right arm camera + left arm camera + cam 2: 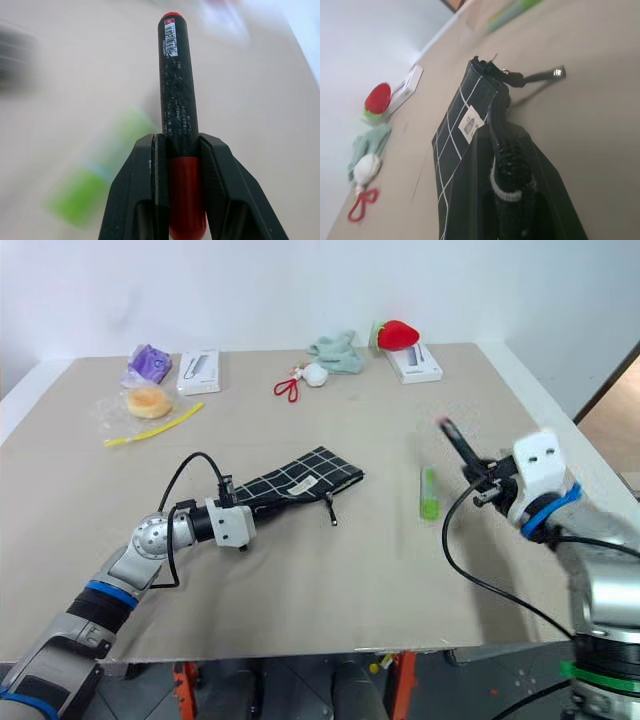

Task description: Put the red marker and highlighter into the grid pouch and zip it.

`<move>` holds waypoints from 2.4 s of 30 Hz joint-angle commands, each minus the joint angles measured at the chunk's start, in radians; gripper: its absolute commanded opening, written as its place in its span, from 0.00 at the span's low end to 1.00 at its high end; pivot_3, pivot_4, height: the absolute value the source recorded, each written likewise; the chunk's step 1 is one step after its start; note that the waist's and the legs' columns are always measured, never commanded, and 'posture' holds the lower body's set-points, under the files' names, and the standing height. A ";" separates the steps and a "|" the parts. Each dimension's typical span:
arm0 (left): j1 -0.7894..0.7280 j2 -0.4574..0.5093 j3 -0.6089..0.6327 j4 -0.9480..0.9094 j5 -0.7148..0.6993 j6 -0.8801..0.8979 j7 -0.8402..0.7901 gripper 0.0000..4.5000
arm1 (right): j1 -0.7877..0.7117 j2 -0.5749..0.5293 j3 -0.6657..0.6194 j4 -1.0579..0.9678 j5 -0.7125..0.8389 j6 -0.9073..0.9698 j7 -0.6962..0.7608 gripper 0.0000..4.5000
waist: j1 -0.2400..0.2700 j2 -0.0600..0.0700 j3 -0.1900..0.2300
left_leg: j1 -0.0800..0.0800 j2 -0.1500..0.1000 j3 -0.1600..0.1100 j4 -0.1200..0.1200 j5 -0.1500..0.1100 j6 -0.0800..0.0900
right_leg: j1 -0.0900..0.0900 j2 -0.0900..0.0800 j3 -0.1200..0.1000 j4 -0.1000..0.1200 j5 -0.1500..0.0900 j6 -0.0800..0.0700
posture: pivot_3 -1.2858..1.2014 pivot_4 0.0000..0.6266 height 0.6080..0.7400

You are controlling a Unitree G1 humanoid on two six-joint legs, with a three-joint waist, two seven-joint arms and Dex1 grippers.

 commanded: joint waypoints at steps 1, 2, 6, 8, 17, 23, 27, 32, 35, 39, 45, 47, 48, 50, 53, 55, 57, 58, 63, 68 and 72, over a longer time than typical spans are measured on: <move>-0.022 -0.018 0.033 -0.091 -0.146 0.082 -0.079 0.00 | -0.014 -0.114 0.090 0.009 -0.028 -0.150 0.212 0.13 | 0.000 -0.002 0.001 | 0.000 0.000 0.000 0.000 0.000 0.000 | 0.000 0.000 0.000 0.000 0.000 0.000 | 0.52 0.24 1.00; -0.026 -0.022 0.035 -0.113 -0.179 0.114 -0.103 0.00 | -0.024 -0.148 0.120 0.025 -0.057 -0.190 0.246 0.13 | 0.001 -0.003 0.002 | 0.000 0.000 0.000 0.001 0.000 0.000 | 0.000 -0.001 0.000 0.000 0.000 0.000 | 0.52 0.24 1.00; -0.037 -0.024 0.040 -0.185 -0.255 0.212 -0.179 0.00 | -0.094 -0.231 0.218 0.103 -0.154 -0.335 0.337 0.13 | 0.002 -0.003 0.003 | -0.001 -0.001 0.001 0.006 0.000 0.000 | 0.001 -0.001 0.000 0.000 0.001 0.000 | 0.52 0.24 1.00; -0.036 -0.025 0.041 -0.204 -0.258 0.229 -0.196 0.00 | -0.129 -0.236 0.254 0.142 -0.186 -0.378 0.355 0.13 | 0.001 -0.004 0.003 | -0.001 -0.001 0.001 0.007 0.000 0.000 | 0.001 -0.001 0.000 0.000 0.002 0.000 | 0.52 0.24 1.00; -0.004 -0.035 0.038 -0.256 -0.241 0.241 -0.218 0.00 | -0.256 -0.180 0.343 0.298 -0.271 -0.478 0.357 0.13 | 0.002 -0.005 0.004 | -0.001 -0.001 0.001 0.007 0.000 -0.001 | 0.001 -0.001 0.000 0.000 0.003 0.000 | 0.52 0.24 1.00; -0.006 -0.057 0.036 -0.257 -0.250 0.257 -0.221 0.00 | -0.323 -0.105 0.414 0.302 -0.315 -0.556 0.357 0.13 | 0.001 -0.005 0.005 | 0.000 -0.001 0.001 0.008 0.000 -0.001 | 0.001 -0.001 0.001 0.001 0.004 -0.001 | 0.52 0.24 1.00; -0.019 -0.082 0.040 -0.251 -0.265 0.275 -0.230 0.00 | -0.338 -0.049 0.466 0.276 -0.353 -0.602 0.356 0.13 | 0.002 -0.005 0.005 | -0.001 -0.001 0.001 0.009 0.000 -0.001 | 0.002 -0.001 0.001 0.001 0.004 -0.001 | 0.52 0.24 1.00; -0.025 -0.104 0.047 -0.264 -0.292 0.313 -0.249 0.00 | -0.384 0.035 0.499 0.268 -0.357 -0.678 0.345 0.13 | -0.002 -0.005 0.005 | -0.001 -0.001 0.001 0.010 0.000 -0.001 | 0.002 -0.001 0.001 0.001 0.005 -0.002 | 0.52 0.24 1.00; -0.023 -0.111 0.053 -0.269 -0.299 0.325 -0.256 0.00 | -0.405 0.056 0.507 0.297 -0.386 -0.745 0.336 0.13 | 0.002 -0.005 0.005 | 0.000 -0.001 0.000 0.010 0.001 -0.001 | 0.002 -0.001 0.001 0.003 0.005 -0.002 | 0.52 0.24 1.00; -0.024 -0.129 0.058 -0.288 -0.310 0.352 -0.257 0.00 | -0.415 0.106 0.534 0.344 -0.422 -0.840 0.305 0.13 | 0.002 -0.005 0.005 | 0.000 -0.001 0.000 0.011 0.001 -0.001 | 0.002 -0.001 0.000 0.003 0.005 -0.002 | 0.52 0.24 1.00; -0.017 -0.132 0.068 -0.312 -0.316 0.377 -0.261 0.00 | -0.417 0.124 0.542 0.425 -0.485 -0.904 0.266 0.13 | 0.002 -0.005 0.005 | 0.000 -0.001 0.000 0.011 0.001 -0.001 | 0.002 -0.001 0.001 0.004 0.008 -0.007 | 0.52 0.24 1.00; -0.011 -0.131 0.077 -0.324 -0.330 0.398 -0.261 0.00 | -0.419 0.110 0.541 0.473 -0.520 -0.926 0.243 0.13 | 0.002 -0.005 0.005 | 0.000 -0.001 0.000 0.011 0.001 -0.001 | 0.002 -0.001 0.001 0.004 0.008 -0.008 | 0.52 0.24 1.00; -0.007 -0.128 0.081 -0.330 -0.335 0.406 -0.262 0.00 | -0.422 0.106 0.532 0.491 -0.519 -0.929 0.236 0.13 | 0.002 -0.005 0.005 | 0.000 -0.001 0.000 0.011 0.001 -0.001 | 0.002 -0.001 0.001 0.004 0.008 -0.007 | 0.52 0.24 1.00; 0.004 -0.122 0.091 -0.345 -0.352 0.428 -0.263 0.00 | -0.436 0.097 0.511 0.511 -0.501 -0.946 0.230 0.35 | 0.002 -0.005 0.005 | 0.000 -0.001 0.000 0.011 0.001 -0.001 | 0.002 -0.001 0.001 0.004 0.008 -0.007 | 0.52 0.24 1.00; 0.014 -0.122 0.117 -0.355 -0.375 0.473 -0.238 0.00 | -0.452 0.069 0.482 0.500 -0.443 -0.930 0.264 0.67 | -0.001 -0.005 0.005 | 0.000 -0.001 0.000 0.011 0.001 -0.001 | 0.002 -0.001 0.001 0.004 0.008 -0.008 | 0.52 0.24 1.00; 0.017 -0.122 0.136 -0.352 -0.387 0.501 -0.220 0.00 | -0.454 0.044 0.464 0.475 -0.404 -0.895 0.290 0.87 | 0.001 -0.005 0.005 | 0.000 -0.001 0.000 0.011 0.001 -0.001 | 0.002 -0.001 0.001 0.004 0.008 -0.008 | 0.52 0.24 1.00; 0.021 -0.118 0.154 -0.343 -0.397 0.521 -0.210 0.00 | -0.452 0.004 0.440 0.425 -0.351 -0.813 0.330 0.99 | 0.001 -0.005 0.005 | 0.000 -0.001 0.000 0.011 0.001 -0.001 | 0.003 -0.001 0.001 0.004 0.008 -0.008 | 0.52 0.24 1.00; 0.023 -0.117 0.161 -0.340 -0.400 0.529 -0.208 0.00 | -0.448 -0.019 0.429 0.397 -0.324 -0.765 0.354 0.99 | 0.002 -0.005 0.005 | 0.000 -0.001 0.000 0.011 0.001 -0.001 | 0.003 -0.001 0.001 0.004 0.008 -0.008 | 0.52 0.24 1.00; 0.035 -0.114 0.169 -0.334 -0.393 0.539 -0.203 0.00 | -0.447 -0.092 0.343 0.237 -0.141 -0.417 0.410 0.99 | 0.002 -0.005 0.005 | 0.001 -0.001 0.000 0.012 0.001 -0.001 | 0.003 -0.001 0.000 0.004 0.008 -0.008 | 0.52 0.24 1.00; 0.040 -0.111 0.174 -0.323 -0.376 0.528 -0.190 0.00 | -0.410 -0.078 0.203 0.124 0.001 0.042 0.222 0.99 | 0.003 -0.005 0.005 | 0.001 -0.001 -0.001 0.012 0.001 -0.001 | 0.004 -0.001 0.000 0.004 0.008 -0.008 | 0.52 0.24 1.00; 0.045 -0.115 0.173 -0.314 -0.365 0.521 -0.180 0.00 | -0.336 0.065 0.113 0.041 -0.024 0.387 -0.115 0.99 | 0.003 -0.007 0.004 | 0.001 -0.001 -0.001 0.013 0.001 -0.001 | 0.004 0.000 0.000 0.004 0.008 -0.007 | 0.52 0.24 1.00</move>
